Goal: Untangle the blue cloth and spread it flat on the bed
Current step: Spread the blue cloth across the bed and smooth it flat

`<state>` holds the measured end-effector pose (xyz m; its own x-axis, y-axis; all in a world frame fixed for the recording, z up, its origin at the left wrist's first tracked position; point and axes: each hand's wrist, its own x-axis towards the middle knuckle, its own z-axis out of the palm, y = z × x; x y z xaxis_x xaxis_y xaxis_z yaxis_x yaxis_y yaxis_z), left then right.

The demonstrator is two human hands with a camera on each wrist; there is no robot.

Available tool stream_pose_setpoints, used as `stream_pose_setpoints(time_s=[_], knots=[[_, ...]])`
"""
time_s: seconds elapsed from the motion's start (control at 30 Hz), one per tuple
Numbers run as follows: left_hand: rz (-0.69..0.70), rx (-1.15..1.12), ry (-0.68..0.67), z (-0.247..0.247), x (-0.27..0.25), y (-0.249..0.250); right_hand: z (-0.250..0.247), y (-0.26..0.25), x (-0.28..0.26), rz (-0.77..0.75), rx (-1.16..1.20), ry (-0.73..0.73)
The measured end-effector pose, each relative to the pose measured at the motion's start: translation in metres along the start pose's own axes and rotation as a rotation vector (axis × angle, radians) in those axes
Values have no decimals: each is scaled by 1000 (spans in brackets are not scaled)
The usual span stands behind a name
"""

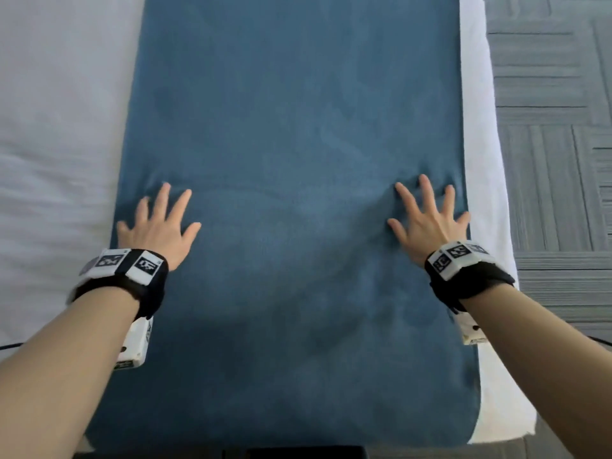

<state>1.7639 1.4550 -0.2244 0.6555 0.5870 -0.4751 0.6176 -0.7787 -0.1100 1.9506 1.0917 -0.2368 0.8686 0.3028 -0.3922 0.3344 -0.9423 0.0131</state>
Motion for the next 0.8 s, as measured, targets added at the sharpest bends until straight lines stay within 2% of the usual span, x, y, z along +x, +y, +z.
stream_pose_setpoints(time_s=[0.07,0.13,0.2,0.27,0.3,0.37,0.43,0.53,0.67,0.8], knots=[[-113,-26,-24,-4,-6,-11,-4,9,-2,116,52,8],[-88,-49,36,-3,-18,-6,-5,-2,-14,87,85,65],[100,-51,122,3,-38,14,-2,-29,-39,-136,68,117],[319,-23,150,18,-65,44,11,-67,-76,-360,49,133],[413,-3,141,28,-80,59,19,-84,-95,-426,39,116],[534,39,105,48,-105,80,35,-106,-124,-450,9,56],[568,54,86,63,-121,82,46,-108,-137,-392,-24,20],[542,64,113,72,-128,52,53,-87,-149,-242,-43,27],[296,5,51,76,-133,-20,62,-47,-177,13,-19,-42],[168,-33,20,79,-147,-67,61,-32,-206,273,57,-142]])
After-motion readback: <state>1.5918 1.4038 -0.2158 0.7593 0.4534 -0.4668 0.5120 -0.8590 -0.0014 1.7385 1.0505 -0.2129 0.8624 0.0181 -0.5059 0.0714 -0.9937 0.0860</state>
